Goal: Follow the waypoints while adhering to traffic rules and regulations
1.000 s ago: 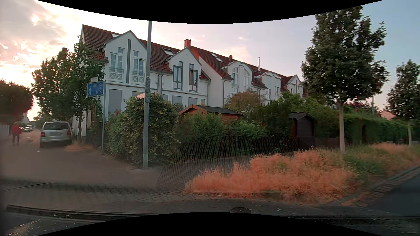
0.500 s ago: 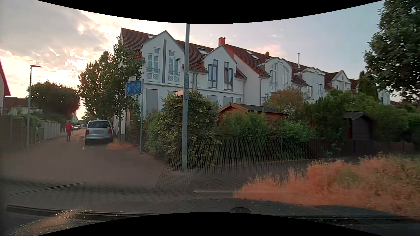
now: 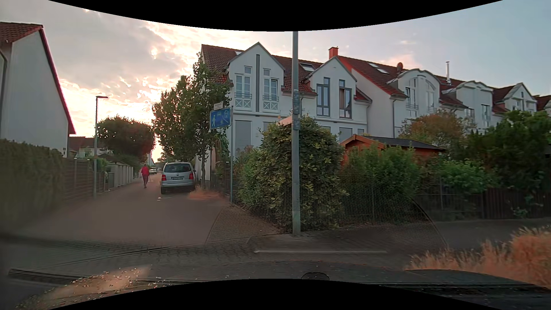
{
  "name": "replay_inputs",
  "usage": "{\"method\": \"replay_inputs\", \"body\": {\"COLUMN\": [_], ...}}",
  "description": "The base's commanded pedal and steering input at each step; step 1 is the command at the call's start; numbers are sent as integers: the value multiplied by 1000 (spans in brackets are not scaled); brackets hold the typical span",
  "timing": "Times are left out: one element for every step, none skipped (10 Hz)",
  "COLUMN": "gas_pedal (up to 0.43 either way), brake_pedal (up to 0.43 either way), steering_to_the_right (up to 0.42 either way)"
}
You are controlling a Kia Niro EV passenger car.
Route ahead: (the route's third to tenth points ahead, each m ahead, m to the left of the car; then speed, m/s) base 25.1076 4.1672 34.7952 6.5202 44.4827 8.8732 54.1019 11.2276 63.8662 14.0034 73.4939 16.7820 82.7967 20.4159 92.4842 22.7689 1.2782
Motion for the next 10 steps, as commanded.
{"method": "replay_inputs", "body": {"gas_pedal": [0,28,59,87,98,98,110,110,110,110], "brake_pedal": [0,0,0,0,0,0,0,0,0,0], "steering_to_the_right": [-965,-960,-954,-949,-940,-928,-916,-893,-864,-814]}}
